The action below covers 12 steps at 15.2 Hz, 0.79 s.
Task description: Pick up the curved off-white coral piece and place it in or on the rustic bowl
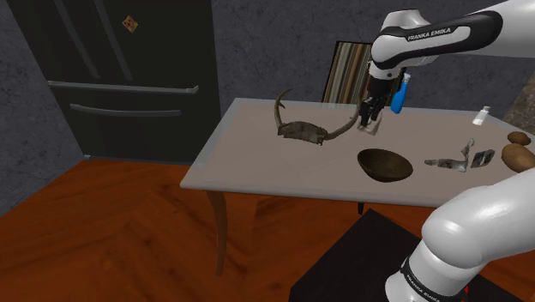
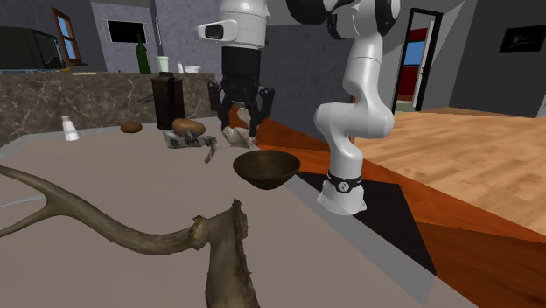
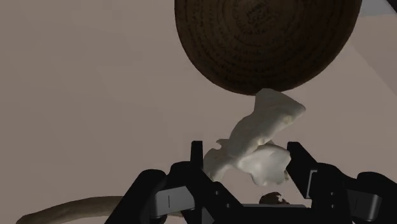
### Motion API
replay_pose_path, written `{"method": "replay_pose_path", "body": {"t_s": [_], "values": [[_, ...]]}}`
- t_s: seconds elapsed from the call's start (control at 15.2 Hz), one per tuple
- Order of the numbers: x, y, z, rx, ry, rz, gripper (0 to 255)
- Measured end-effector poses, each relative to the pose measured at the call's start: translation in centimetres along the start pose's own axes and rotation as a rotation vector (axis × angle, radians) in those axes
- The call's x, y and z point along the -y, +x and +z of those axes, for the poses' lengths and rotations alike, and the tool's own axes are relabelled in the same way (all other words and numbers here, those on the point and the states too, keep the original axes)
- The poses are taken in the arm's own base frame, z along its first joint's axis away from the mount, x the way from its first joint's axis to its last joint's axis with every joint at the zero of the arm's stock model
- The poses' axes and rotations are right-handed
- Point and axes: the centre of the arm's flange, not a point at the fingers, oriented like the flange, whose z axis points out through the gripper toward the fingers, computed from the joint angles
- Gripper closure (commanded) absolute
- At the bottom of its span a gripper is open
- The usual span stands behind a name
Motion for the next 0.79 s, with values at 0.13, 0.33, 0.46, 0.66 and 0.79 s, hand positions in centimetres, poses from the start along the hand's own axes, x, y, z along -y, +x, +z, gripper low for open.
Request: {"method": "replay_pose_path", "body": {"t_s": [0.13,0.33,0.46,0.66,0.79], "values": [[0.5,-2.5,-0.2,0.000,0.000,0.000,255],[1.4,-6.1,-0.2,0.000,0.000,0.000,255],[1.6,-8.9,-0.5,0.000,0.000,0.000,255],[2.2,-9.7,0.5,0.000,0.000,0.000,255],[2.2,-9.8,1.5,0.000,0.000,0.000,255]]}}
